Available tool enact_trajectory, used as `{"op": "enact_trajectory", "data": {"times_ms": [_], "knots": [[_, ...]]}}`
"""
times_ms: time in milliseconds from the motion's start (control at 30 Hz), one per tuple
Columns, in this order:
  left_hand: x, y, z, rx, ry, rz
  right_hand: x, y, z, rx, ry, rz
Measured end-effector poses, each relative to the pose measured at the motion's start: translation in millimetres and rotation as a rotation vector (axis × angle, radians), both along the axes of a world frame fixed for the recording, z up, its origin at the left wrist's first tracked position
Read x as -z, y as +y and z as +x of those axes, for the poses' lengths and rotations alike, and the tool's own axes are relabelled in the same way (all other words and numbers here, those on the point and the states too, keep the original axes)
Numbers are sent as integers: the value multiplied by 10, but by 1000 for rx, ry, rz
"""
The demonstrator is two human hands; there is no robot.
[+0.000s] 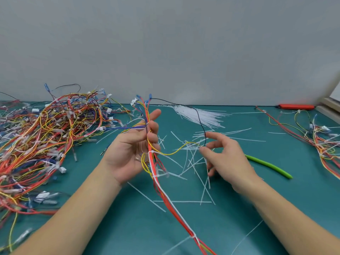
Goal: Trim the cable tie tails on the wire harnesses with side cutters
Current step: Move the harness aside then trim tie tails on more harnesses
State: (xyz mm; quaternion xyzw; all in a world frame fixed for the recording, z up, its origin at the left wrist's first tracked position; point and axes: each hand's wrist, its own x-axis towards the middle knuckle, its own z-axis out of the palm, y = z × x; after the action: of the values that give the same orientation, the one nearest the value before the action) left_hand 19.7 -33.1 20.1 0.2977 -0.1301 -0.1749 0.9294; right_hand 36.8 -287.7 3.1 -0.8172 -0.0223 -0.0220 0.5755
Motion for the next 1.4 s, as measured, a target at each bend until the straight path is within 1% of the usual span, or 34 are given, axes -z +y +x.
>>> {"op": "enact_trajectory", "data": {"times_ms": [33,67,167,200,267,367,567,700,800,1033,1133,1233,1400], "knots": [[-1,-13,-13,20,-16,4,16,16,21,-9,-29,-94],[-7,-25,-27,31,-28,6,26,35,44,-16,-64,-140],[-22,-18,-41,15,-48,16,24,1,92,36,-181,-210],[-28,-5,-40,5,-49,17,13,-50,109,67,-218,-192],[-40,30,-33,-19,-52,16,-43,-178,145,116,-251,-66],[-34,67,2,-91,-33,15,-124,-306,171,105,-163,132],[27,139,109,-264,130,53,-259,-452,165,-39,100,470],[52,165,133,-322,183,69,-297,-556,195,-109,253,569],[62,161,140,-336,198,74,-311,-577,209,-111,321,645],[60,144,140,-404,249,149,-260,-638,252,-101,342,672],[56,130,139,-412,269,148,-267,-653,243,-171,367,719],[46,130,137,-414,278,143,-266,-664,220,-240,375,681],[45,152,139,-421,285,142,-287,-687,225,-148,281,613]]}}
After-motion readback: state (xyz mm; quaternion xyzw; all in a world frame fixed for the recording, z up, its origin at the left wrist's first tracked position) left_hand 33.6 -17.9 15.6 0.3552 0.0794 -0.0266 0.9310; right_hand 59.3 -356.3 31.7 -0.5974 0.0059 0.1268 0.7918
